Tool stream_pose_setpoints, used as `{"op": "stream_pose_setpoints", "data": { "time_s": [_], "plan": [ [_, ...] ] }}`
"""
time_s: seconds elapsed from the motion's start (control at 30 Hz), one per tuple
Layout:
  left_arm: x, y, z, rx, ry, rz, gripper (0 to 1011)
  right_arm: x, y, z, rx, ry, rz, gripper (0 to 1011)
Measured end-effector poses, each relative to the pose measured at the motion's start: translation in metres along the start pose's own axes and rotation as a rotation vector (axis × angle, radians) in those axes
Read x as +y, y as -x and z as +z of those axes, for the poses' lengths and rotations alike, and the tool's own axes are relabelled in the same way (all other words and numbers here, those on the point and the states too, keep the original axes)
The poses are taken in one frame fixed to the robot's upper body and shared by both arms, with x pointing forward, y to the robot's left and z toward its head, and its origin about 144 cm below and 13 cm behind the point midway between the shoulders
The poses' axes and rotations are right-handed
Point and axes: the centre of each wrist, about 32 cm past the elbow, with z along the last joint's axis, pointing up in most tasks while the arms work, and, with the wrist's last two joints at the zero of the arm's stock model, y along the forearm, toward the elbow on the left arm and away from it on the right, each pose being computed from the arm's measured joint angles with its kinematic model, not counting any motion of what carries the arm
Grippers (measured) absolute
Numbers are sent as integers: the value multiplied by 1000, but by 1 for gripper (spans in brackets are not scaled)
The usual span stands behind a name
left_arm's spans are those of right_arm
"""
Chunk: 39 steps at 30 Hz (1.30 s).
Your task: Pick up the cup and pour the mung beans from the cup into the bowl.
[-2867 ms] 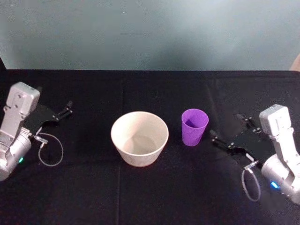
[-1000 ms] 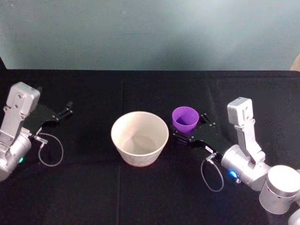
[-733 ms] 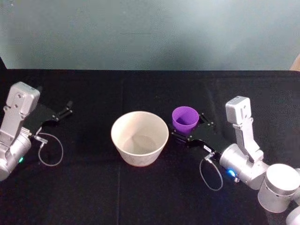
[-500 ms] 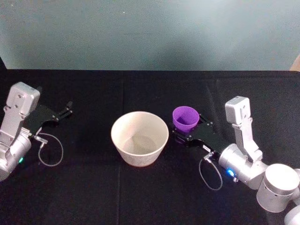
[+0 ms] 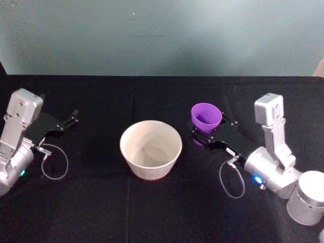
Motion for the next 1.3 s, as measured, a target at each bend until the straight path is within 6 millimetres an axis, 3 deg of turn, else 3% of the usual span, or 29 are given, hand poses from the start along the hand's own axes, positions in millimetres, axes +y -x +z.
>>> {"op": "stream_pose_setpoints", "data": {
  "time_s": [0.43, 1.3],
  "plan": [
    [0, 0, 0, 0, 0, 0, 1000, -9, -4, 35, -33, -15, -9, 729],
    [0, 0, 0, 0, 0, 0, 1000, -10, -4, 39, -33, -15, -13, 729]
  ]
}}
